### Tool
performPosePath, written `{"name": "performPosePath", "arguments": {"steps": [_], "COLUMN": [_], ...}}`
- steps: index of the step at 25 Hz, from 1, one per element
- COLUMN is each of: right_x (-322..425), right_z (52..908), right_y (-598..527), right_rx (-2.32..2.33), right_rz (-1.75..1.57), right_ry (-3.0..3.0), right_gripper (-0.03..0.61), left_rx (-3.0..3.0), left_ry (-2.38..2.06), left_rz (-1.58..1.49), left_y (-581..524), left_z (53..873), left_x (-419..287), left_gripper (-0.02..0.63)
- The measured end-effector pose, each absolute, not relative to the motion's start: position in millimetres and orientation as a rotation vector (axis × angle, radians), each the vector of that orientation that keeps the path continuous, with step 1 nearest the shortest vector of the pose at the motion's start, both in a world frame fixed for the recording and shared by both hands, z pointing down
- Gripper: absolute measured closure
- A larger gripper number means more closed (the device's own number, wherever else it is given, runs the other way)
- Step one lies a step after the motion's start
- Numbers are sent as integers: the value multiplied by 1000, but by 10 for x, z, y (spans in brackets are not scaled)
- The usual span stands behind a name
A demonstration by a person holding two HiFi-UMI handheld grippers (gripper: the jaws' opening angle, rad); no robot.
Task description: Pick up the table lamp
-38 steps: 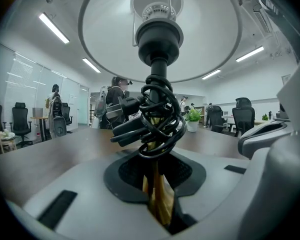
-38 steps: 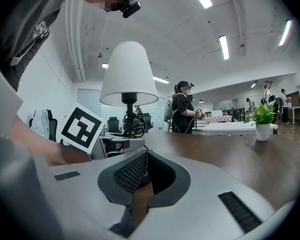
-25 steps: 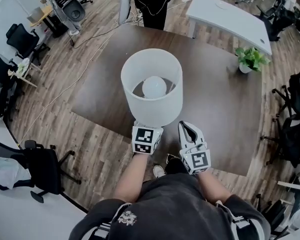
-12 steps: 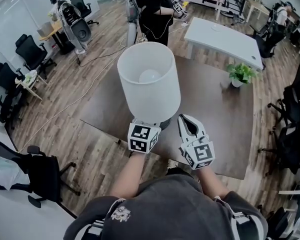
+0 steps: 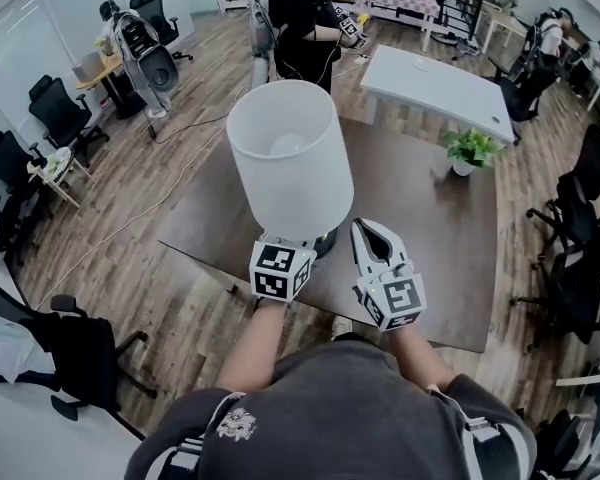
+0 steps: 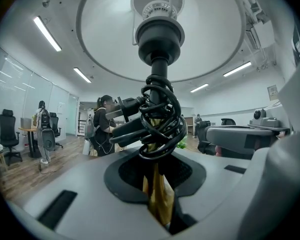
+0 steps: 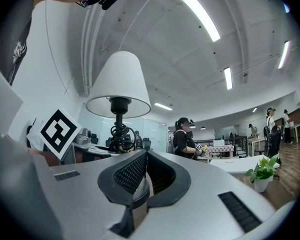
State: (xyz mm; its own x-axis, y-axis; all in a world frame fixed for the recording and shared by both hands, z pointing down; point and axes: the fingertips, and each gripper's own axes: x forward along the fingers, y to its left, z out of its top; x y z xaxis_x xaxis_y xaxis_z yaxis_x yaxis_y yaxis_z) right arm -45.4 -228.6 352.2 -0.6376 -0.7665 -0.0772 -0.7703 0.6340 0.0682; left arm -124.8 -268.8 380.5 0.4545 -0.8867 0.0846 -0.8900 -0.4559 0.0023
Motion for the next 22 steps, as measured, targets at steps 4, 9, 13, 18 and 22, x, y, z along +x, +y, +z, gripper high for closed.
{"name": "performPosePath", "arguments": {"steps": [4,9,13,18,22], "right_x": [-432,-422,-400,-346,-334], "right_z": [3522,3496,3497,3548,3577], "right_y": [-2269,-2260,-2288,-2334,-2329], "right_rx": [-1345,-1354,-1380,-1409,-1419], "right_rz": [177,204,206,196,190], "right_ry": [2811,2801,2792,2784,2782], "right_gripper": [554,554,554,552,554], "left_rx": [2647,2639,2634,2637,2634], "left_ry": [-1606,-1599,-1606,-1598,-1595], "left_rz": [111,127,134,137,149], "left_y": [-2658,-2650,-2650,-2645,-2609], "left_z": [3815,3875,3896,3939,3980], "left_x": [-1207,-1194,-1192,-1154,-1157], "left_gripper": [531,531,531,531,531]}}
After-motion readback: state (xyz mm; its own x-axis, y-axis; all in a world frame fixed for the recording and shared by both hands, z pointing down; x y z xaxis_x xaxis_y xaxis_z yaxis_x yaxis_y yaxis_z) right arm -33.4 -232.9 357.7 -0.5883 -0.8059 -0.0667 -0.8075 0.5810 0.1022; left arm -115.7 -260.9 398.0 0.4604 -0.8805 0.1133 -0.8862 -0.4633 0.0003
